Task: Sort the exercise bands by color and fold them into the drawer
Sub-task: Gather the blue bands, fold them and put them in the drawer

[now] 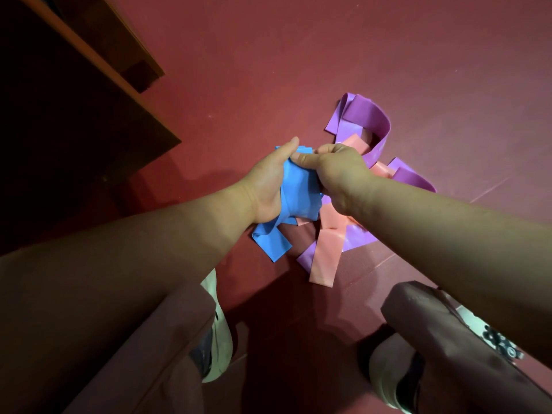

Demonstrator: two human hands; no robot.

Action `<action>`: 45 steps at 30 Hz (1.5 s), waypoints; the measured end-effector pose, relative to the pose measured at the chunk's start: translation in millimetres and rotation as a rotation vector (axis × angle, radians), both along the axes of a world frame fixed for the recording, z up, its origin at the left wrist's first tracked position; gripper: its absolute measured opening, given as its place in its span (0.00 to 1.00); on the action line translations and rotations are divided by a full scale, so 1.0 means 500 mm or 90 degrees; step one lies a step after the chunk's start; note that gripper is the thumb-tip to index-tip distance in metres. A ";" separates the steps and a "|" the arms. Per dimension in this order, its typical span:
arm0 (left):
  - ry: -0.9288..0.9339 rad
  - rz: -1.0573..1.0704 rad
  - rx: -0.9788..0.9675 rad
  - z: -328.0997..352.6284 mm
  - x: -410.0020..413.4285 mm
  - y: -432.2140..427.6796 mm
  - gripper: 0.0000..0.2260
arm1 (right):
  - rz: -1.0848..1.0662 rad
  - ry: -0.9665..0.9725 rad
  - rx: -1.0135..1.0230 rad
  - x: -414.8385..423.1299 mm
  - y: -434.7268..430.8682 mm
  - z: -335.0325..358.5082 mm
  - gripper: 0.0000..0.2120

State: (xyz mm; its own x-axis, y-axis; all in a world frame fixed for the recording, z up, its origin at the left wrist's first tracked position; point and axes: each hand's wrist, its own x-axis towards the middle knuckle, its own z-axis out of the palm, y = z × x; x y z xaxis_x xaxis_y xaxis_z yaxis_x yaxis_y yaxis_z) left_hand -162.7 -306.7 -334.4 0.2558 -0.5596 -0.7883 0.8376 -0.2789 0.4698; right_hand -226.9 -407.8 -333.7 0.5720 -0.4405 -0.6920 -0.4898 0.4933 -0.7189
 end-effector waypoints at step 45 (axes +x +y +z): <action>-0.057 0.171 0.096 0.005 0.053 0.024 0.22 | 0.870 0.063 -0.628 -0.113 -0.016 -0.055 0.26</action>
State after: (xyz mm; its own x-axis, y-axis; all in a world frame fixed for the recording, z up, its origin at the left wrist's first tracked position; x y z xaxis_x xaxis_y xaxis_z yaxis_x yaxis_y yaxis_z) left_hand -136.1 -294.7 -332.0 0.4515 -0.3415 -0.8243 0.8475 -0.1248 0.5159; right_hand -283.3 -415.9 -361.4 0.8475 0.0490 -0.5285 -0.2073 -0.8862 -0.4144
